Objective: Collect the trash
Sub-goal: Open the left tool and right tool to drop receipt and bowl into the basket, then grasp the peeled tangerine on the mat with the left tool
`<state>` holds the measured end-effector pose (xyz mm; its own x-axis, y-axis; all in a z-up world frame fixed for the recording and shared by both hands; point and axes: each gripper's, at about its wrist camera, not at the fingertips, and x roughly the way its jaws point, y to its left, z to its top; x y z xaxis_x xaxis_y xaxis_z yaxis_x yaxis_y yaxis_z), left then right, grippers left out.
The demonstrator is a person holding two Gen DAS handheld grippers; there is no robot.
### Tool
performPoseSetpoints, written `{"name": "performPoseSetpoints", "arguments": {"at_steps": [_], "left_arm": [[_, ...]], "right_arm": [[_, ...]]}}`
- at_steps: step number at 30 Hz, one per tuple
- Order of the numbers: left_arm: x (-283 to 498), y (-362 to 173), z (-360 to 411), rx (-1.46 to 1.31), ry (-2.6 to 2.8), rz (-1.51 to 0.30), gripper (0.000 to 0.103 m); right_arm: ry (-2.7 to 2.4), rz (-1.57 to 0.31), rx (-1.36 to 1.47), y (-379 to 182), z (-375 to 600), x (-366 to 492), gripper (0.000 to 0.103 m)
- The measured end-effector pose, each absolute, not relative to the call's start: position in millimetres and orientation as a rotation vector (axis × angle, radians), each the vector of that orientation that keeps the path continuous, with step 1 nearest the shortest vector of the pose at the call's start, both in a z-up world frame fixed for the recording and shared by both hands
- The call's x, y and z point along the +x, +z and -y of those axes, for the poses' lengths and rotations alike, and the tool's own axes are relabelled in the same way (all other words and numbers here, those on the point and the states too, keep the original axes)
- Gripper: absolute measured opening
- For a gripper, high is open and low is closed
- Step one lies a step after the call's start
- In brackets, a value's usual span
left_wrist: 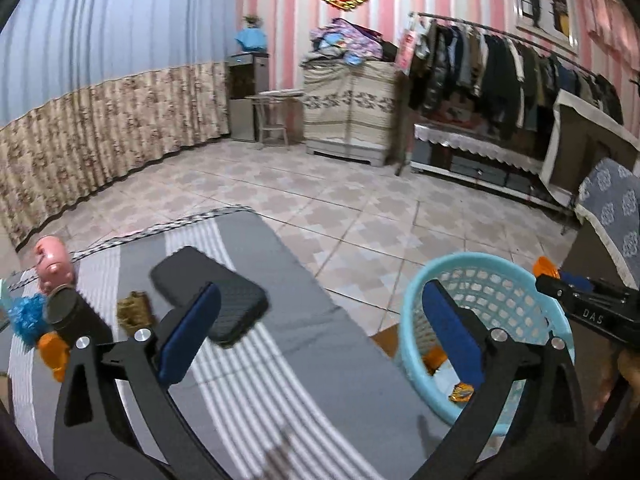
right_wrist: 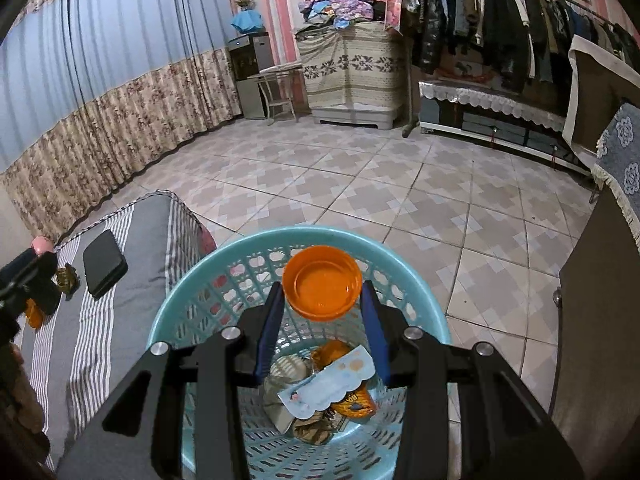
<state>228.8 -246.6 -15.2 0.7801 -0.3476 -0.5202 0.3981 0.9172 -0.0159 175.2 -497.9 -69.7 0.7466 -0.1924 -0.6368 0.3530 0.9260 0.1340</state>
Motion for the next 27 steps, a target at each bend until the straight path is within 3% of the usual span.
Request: {"name": "performPoseSetpoints", "arguments": {"at_steps": [1, 2, 3, 4, 9, 17, 27], "left_arm": [[227.8, -14.5, 241.3, 0.089, -0.395, -0.538, 0.098], [226.8, -13.1, 235.7, 0.080, -0.388, -0.533, 0.098], [226.3, -12.5, 231.8, 0.074, -0.383, -0.531, 0.098], [224.6, -11.8, 224.8, 0.068, -0.375, -0.527, 0.098], [218.8, -11.3, 201.5, 0.076, -0.345, -0.512, 0.098], [207.7, -17.9, 146.3, 0.024, -0.296, -0.521, 0.098], [193.5, -29.2, 65.5, 0.017, -0.170, -0.527, 0.098]], "right_arm": [[-0.301, -0.665, 0.253, -69.4, 496.9, 175.8, 0.040], [-0.300, -0.664, 0.257, -69.5, 495.8, 175.9, 0.049], [-0.302, -0.660, 0.261, -69.4, 496.0, 174.8, 0.066], [-0.304, -0.652, 0.265, -68.9, 495.8, 173.9, 0.073], [-0.331, -0.643, 0.252, -65.8, 488.9, 174.5, 0.086], [-0.355, -0.620, 0.222, -61.0, 474.7, 173.5, 0.095], [-0.349, -0.605, 0.170, -59.3, 439.3, 179.0, 0.098]]}}
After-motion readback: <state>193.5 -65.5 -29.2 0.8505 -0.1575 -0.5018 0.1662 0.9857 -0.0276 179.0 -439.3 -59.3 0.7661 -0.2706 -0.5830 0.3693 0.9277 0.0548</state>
